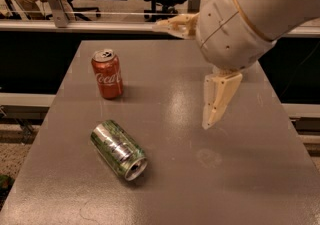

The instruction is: Place green can upright

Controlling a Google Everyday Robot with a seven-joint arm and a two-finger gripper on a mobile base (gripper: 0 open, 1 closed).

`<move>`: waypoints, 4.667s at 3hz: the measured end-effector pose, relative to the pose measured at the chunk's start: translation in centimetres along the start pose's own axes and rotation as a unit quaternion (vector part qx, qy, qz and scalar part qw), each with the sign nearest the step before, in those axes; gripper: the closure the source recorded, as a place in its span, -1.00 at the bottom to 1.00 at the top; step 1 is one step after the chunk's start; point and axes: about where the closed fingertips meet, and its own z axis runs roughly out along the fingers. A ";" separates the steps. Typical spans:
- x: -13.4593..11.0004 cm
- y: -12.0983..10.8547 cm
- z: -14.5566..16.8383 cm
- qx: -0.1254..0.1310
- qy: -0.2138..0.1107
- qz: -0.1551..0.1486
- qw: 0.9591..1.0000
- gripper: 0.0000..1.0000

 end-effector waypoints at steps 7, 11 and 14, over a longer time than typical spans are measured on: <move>-4.8 1.2 9.3 -0.136 0.058 -0.485 0.862 -1.00; -5.8 5.0 15.4 -0.252 -0.043 -0.644 0.721 -1.00; -6.6 7.3 16.5 -0.280 -0.092 -0.718 0.630 -0.70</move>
Offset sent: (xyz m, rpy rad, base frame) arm 0.0109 0.0557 -0.0588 -0.3004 -0.2446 0.6750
